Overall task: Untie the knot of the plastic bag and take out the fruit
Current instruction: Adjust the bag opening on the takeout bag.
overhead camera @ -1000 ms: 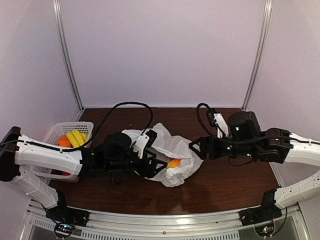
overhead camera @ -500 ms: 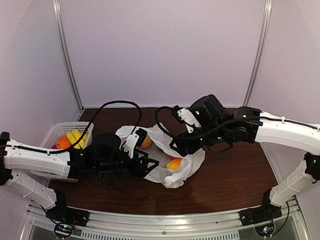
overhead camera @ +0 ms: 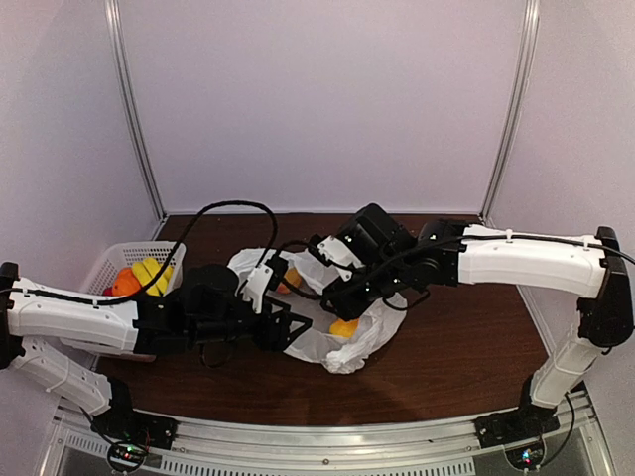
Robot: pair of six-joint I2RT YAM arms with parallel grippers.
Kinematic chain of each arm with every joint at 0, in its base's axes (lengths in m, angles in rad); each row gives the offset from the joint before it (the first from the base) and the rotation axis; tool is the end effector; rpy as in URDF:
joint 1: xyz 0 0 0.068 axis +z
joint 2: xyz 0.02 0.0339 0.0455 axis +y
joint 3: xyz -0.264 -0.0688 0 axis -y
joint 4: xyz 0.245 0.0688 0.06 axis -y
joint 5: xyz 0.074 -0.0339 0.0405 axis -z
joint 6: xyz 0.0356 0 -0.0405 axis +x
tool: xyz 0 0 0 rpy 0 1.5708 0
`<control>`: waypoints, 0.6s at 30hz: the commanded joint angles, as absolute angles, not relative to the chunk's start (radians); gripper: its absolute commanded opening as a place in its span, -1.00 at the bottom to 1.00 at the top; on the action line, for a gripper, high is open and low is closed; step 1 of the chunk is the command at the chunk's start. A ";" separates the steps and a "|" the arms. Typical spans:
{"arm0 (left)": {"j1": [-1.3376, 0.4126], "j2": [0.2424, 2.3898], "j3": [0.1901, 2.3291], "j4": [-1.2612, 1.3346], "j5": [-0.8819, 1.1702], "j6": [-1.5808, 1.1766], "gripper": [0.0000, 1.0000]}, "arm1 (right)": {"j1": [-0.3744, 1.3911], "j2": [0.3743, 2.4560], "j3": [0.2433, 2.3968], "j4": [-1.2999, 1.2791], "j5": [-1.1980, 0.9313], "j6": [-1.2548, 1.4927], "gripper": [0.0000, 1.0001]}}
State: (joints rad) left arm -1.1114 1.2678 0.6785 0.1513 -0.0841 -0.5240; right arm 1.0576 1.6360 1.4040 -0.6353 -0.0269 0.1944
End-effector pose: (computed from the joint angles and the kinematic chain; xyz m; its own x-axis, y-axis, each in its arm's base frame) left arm 0.1257 -0.2473 0.2328 -0.5928 0.0740 -0.8019 0.6500 0.6318 -0.4223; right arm 0.1761 0.3144 0.2954 -0.5372 -0.5600 -0.6307 -0.7905 0.5950 0.1451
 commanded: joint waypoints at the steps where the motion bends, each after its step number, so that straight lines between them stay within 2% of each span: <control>1: -1.100 1.261 0.674 0.174 -0.092 -0.536 0.35 | 1.054 1.663 1.438 -0.598 -0.011 0.180 -0.27; 5: -1.099 1.254 0.668 0.179 -0.090 -0.537 0.35 | 1.047 1.648 1.442 -0.572 0.037 0.214 -0.94; 6: -1.098 1.256 0.667 0.180 -0.085 -0.534 0.35 | 1.042 1.638 1.441 -0.570 0.053 0.223 -1.00; 10: -1.097 1.288 0.706 0.143 -0.065 -0.490 0.33 | 1.001 1.567 1.426 -0.539 0.043 0.264 -1.00; 18: -1.098 1.453 0.856 0.094 -0.067 -0.396 0.13 | 0.964 1.481 1.407 -0.491 -0.061 0.308 -1.00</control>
State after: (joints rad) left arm -1.1049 1.3930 0.7868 0.0982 -0.0708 -0.4564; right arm 0.9653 1.5089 1.4094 -0.5331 -0.0124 0.2691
